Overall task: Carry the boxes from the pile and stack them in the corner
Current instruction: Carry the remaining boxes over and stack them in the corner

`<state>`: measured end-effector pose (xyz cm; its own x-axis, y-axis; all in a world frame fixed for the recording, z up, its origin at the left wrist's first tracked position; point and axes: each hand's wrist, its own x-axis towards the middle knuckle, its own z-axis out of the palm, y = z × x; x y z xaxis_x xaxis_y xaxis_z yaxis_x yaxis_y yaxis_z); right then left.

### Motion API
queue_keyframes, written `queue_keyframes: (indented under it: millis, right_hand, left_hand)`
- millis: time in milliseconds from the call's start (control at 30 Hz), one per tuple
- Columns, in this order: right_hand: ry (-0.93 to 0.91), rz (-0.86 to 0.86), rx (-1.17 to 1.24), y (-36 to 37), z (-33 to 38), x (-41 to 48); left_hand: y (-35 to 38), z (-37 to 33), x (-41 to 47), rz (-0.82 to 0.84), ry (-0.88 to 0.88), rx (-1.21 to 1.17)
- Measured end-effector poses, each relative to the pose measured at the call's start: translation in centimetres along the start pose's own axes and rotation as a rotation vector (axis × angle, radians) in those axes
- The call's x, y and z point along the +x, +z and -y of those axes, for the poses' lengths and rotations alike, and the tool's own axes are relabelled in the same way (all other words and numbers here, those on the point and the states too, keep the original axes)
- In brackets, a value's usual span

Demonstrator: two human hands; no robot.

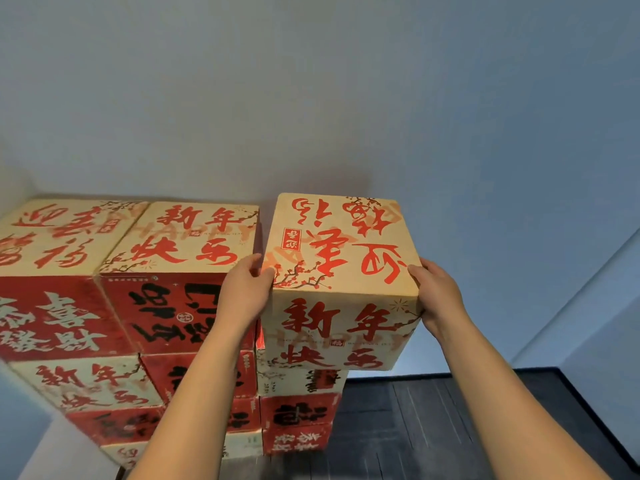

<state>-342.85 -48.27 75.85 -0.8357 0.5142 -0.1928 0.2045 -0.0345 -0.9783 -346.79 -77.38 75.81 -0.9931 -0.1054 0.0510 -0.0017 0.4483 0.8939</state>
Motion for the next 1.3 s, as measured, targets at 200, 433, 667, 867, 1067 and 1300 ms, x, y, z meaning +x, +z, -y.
queue_keyframes:
  millis: [200, 433, 667, 867, 1067, 1300]
  right_hand:
    - [0.024, 0.013, 0.023, 3.1, 0.4, 4.8]
    - [0.028, 0.071, -0.002, 5.7, -0.2, 9.3]
    - [0.05, 0.145, -0.004, 7.0, -1.3, 12.2]
    - [0.059, 0.18, 0.005, 7.5, -2.3, 13.0]
    - [0.046, 0.198, -0.023, 7.7, -3.2, 13.4]
    - [0.05, 0.196, -0.063, 7.8, -3.9, 13.6]
  left_hand:
    - [0.3, -0.5, 4.9, -0.048, 0.023, 0.107]
    - [0.8, 0.5, 7.9, -0.061, -0.016, 0.145]
    - [1.8, 1.3, 9.7, -0.086, -0.067, 0.201]
    - [2.3, 2.3, 9.6, -0.105, -0.096, 0.2]
    - [2.6, 3.0, 10.1, -0.1, -0.094, 0.238]
    - [3.1, 4.5, 11.0, -0.094, -0.069, 0.409]
